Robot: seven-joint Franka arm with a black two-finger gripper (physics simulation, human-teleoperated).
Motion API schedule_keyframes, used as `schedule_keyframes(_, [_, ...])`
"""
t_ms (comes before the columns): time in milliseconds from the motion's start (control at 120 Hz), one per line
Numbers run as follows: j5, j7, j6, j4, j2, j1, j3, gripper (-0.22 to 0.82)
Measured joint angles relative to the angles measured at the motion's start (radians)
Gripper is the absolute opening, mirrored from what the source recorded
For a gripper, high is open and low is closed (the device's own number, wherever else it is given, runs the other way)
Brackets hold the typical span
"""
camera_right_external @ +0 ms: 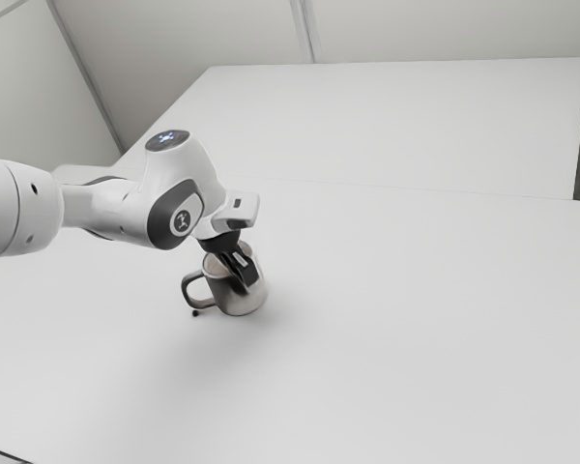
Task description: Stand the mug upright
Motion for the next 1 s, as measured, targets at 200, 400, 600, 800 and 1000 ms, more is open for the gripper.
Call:
schedule_keyframes(200, [-0.005,-0.006,-0.007,0.002,-0.028,0.013,-0.013,0.42])
schedule_keyframes(400, [-0.010,-0.011,-0.015,0.032,-0.055,0.015,-0.022,0.51])
schedule_keyframes(600, [-0.022,-0.017,-0.089,0.204,-0.014,0.007,-0.023,0.57])
schedule_keyframes(800, [-0.024,-0.052,-0.294,0.465,0.111,0.000,0.007,0.59])
schedule_keyframes(1000, [-0.023,-0.109,-0.463,0.558,0.155,0.005,0.034,0.60])
